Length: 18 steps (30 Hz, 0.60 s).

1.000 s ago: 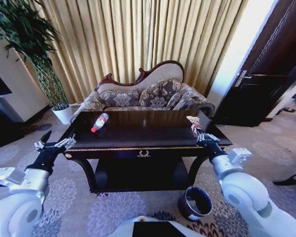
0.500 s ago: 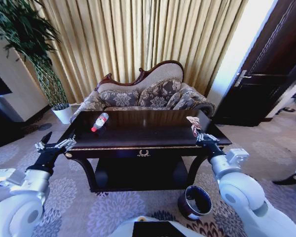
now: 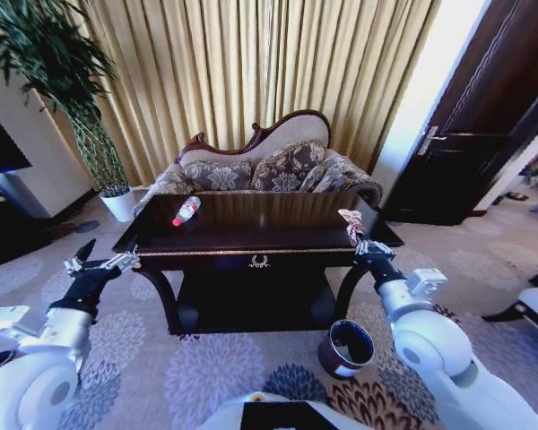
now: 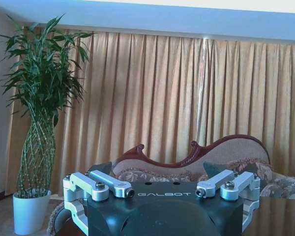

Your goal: Move to the front of the table and place the trash on the table into the trash bin.

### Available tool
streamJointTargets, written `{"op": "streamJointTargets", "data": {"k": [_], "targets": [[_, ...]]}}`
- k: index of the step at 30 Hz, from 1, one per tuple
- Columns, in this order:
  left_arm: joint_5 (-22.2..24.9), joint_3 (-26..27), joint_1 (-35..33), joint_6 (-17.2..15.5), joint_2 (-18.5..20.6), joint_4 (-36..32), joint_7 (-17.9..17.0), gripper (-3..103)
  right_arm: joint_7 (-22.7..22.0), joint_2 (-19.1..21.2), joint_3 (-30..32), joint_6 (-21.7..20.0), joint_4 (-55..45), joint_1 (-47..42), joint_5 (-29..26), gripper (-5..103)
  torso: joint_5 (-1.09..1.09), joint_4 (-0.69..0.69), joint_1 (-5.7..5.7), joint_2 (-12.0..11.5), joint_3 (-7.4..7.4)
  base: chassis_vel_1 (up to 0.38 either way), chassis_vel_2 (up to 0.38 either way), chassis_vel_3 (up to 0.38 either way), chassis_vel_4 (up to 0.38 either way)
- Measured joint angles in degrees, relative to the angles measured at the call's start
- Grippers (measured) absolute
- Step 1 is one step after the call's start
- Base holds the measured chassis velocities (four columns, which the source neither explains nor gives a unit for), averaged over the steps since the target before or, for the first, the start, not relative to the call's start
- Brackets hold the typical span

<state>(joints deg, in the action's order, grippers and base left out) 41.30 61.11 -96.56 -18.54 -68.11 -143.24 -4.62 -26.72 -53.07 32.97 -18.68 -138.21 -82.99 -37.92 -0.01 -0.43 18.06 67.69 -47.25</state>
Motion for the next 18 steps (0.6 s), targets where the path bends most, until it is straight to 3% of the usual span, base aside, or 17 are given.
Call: {"op": "streamJointTargets", "data": {"k": [12,18], "targets": [[0.0,0.1,0.0,0.2,0.0,0.0,0.0,100,1.7,-0.5,-0.3,2.9,5.7,0.6,-0.1,0,0.01,0.01,0.05,0.0,-0.03,0.006,-0.002,-0.004,0.003],[0.0,0.1,0.2,0.2,-0.3,0.0,0.0,100,4.0,-0.9,0.3,4.7,16.1,-1.4,2.9,0,0.01,0.0,0.02,0.0,-0.01,0.0,0.0,0.0,0.0]]}}
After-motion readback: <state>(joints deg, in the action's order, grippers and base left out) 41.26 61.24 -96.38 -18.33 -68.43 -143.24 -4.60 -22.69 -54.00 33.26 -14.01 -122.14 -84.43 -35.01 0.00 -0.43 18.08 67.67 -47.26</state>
